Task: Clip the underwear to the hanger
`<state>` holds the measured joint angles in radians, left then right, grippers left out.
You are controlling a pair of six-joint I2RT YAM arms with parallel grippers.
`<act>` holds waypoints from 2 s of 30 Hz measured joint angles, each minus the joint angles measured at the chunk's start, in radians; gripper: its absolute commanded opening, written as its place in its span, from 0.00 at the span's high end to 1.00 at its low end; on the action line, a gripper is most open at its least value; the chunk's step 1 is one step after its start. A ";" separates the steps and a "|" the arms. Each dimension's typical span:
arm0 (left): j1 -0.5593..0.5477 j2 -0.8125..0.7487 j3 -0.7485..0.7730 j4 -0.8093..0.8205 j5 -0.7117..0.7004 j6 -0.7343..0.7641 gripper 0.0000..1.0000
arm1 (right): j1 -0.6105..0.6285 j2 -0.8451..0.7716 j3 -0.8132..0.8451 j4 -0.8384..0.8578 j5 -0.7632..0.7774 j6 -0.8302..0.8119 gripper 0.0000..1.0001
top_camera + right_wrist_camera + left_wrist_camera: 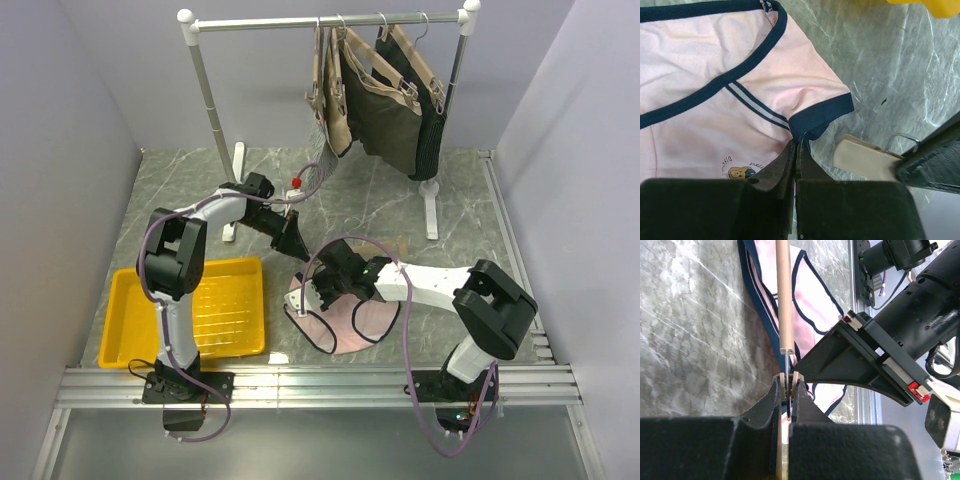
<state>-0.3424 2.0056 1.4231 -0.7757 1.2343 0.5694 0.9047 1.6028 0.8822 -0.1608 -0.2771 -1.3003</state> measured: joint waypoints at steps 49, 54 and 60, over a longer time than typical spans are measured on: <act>-0.023 -0.013 -0.078 -0.060 -0.021 0.179 1.00 | -0.004 0.000 0.021 -0.022 -0.009 0.038 1.00; -0.024 -0.013 -0.078 -0.073 -0.028 0.217 1.00 | -0.006 0.000 0.021 -0.024 -0.010 0.040 1.00; -0.024 -0.013 -0.079 -0.098 -0.032 0.280 0.99 | -0.006 0.000 0.021 -0.031 -0.017 0.047 1.00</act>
<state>-0.3668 1.9923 1.3441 -0.8734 1.2022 0.8494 0.8986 1.6024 0.9035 -0.1913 -0.2939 -1.2537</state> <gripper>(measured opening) 0.062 0.012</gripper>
